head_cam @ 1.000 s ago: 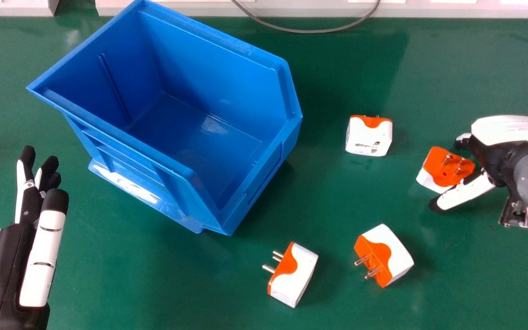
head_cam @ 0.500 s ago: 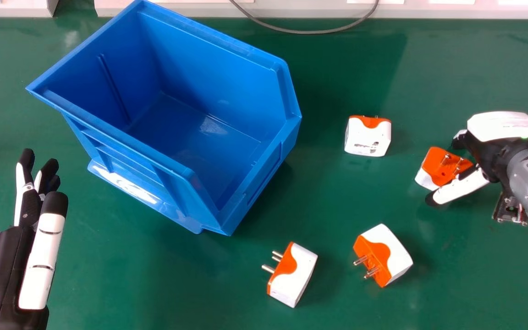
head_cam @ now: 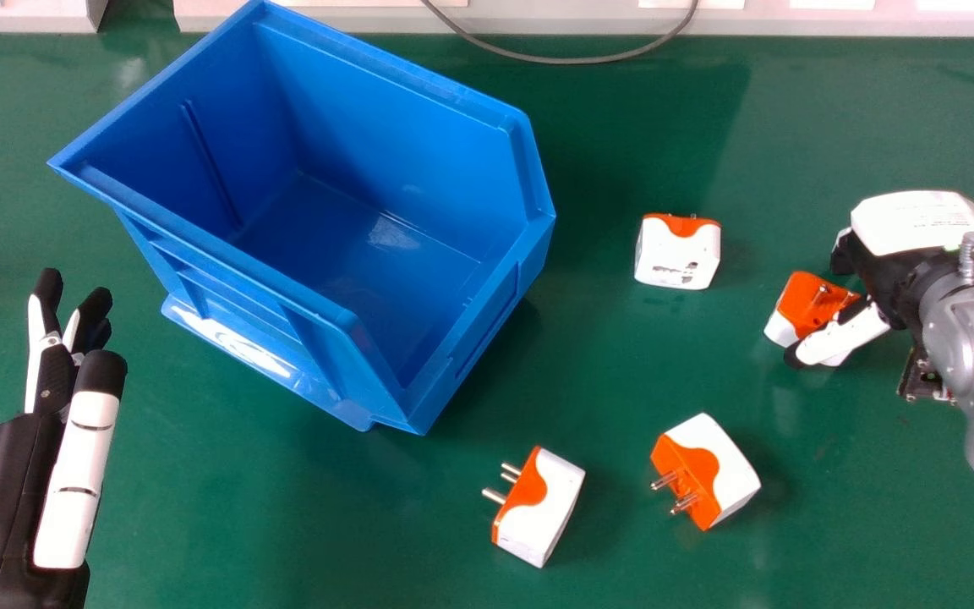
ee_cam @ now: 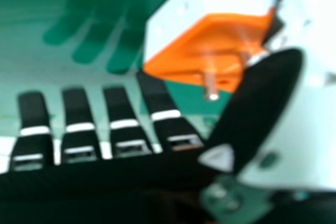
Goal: Pick all objects and put in blue box
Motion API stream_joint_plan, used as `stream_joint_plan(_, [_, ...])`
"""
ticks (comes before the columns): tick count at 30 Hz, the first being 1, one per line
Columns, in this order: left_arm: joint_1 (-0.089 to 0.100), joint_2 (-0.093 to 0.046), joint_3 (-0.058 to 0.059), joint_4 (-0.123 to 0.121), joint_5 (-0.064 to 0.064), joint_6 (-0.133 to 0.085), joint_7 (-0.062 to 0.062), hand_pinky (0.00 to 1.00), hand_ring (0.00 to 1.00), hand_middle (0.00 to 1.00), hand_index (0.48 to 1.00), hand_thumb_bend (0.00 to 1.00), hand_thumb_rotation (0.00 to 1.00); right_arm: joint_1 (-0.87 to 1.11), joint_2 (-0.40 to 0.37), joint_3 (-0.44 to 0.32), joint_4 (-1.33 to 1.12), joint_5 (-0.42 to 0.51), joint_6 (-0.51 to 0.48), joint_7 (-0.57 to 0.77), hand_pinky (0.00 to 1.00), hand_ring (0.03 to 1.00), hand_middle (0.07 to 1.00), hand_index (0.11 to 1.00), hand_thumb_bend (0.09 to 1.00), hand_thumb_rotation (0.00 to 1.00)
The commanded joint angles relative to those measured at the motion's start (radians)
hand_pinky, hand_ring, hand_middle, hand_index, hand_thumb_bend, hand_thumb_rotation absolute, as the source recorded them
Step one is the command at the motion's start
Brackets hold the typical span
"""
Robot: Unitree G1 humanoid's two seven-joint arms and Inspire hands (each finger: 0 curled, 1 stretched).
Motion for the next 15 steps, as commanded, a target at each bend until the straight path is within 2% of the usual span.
stream_joint_plan(1, [0.006, -0.003, 0.004, -0.023, 0.004, -0.02, 0.005, 0.95, 0.99, 0.98, 0.991, 0.65, 1.0, -0.004, 0.001, 0.003, 0.017, -0.003, -0.018, -0.038, 0.44, 0.504, 0.556, 0.654, 0.613, 0.33])
stream_joint_plan(2, [0.006, -0.003, 0.004, -0.025, 0.004, -0.02, 0.004, 0.94, 0.99, 0.98, 0.988, 0.66, 1.0, -0.001, 0.0, -0.001, 0.02, 0.003, -0.025, -0.049, 0.24, 0.305, 0.374, 0.603, 0.653, 0.17])
stream_joint_plan(3, [0.007, -0.003, 0.003, -0.027, 0.004, -0.019, 0.004, 0.94, 0.99, 0.98, 0.987, 0.66, 1.0, 0.002, -0.001, -0.005, 0.02, 0.01, -0.029, -0.056, 0.16, 0.229, 0.304, 0.571, 0.63, 0.13])
stream_joint_plan(5, [0.008, -0.002, 0.003, -0.029, 0.002, -0.019, 0.002, 0.94, 0.99, 0.98, 0.986, 0.65, 1.0, 0.002, -0.001, -0.008, 0.025, 0.016, -0.035, -0.064, 0.08, 0.15, 0.235, 0.522, 0.557, 0.12])
stream_joint_plan(13, [0.008, 0.0, 0.005, -0.027, -0.004, -0.021, -0.004, 0.93, 0.98, 0.98, 0.984, 0.66, 1.0, 0.01, -0.01, -0.02, 0.007, 0.05, -0.044, -0.066, 0.07, 0.126, 0.231, 0.493, 0.509, 0.11])
stream_joint_plan(14, [0.008, 0.0, 0.005, -0.026, -0.004, -0.022, -0.004, 0.93, 0.98, 0.98, 0.984, 0.66, 1.0, 0.013, -0.011, -0.023, 0.005, 0.053, -0.047, -0.071, 0.08, 0.137, 0.317, 0.492, 0.515, 0.07])
stream_joint_plan(15, [0.006, 0.002, 0.006, -0.021, -0.004, -0.024, -0.005, 0.93, 0.98, 0.98, 0.984, 0.66, 1.0, 0.019, -0.01, -0.028, 0.002, 0.058, -0.051, -0.082, 0.09, 0.143, 0.347, 0.491, 0.517, 0.06])
